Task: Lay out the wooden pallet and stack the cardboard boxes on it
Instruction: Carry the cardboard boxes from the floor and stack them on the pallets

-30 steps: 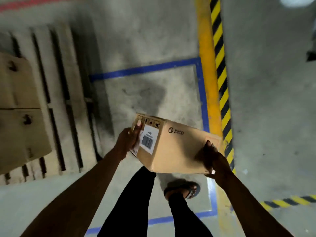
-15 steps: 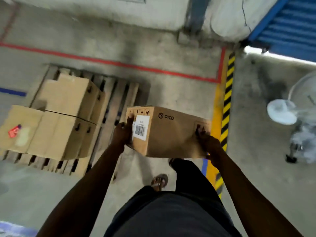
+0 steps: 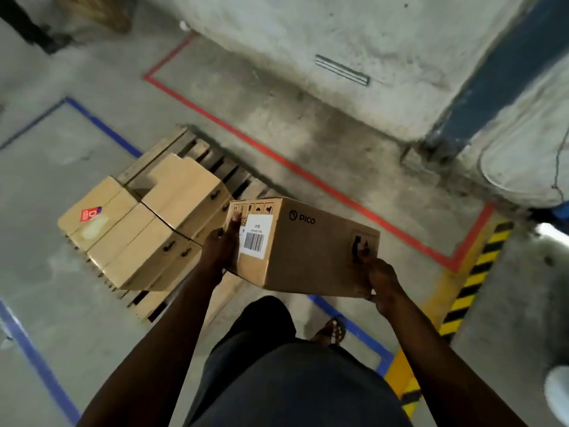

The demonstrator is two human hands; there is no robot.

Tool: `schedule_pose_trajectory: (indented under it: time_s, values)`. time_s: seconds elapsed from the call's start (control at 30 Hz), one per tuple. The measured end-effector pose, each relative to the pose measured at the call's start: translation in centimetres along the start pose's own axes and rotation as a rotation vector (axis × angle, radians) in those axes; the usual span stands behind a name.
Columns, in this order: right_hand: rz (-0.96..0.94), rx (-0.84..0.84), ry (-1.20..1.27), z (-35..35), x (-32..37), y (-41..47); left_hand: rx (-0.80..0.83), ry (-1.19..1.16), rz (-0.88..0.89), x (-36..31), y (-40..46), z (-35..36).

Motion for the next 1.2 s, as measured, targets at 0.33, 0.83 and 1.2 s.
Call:
schedule_pose_trajectory:
  time_s: [0.33,0.83,1.2]
  values:
    - [-0.056,0.127,-0.2,5.9,16.9,15.9,-0.082,-0.319,-0.149,-9.0,12.3,2.1]
    - [-0.152,0.309,-0.465,20.9,43.6,35.8,-0.245,-0.467,-0.281,-26.7,28.4,-1.3]
    - [-0.17,0.662,-0.773,34.6,63.8,55.0,-0.57,-0.813,-0.493,-41.5,39.7,0.5]
Point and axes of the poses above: each hand's wrist, its own y-axis towards the middle knuckle, its own z-axis out of the palm, x = y × z, the point moved 2 cm from there along y, towards the middle knuckle, and after that the axes turned 5 degrees about -z, right-handed, at the moved point
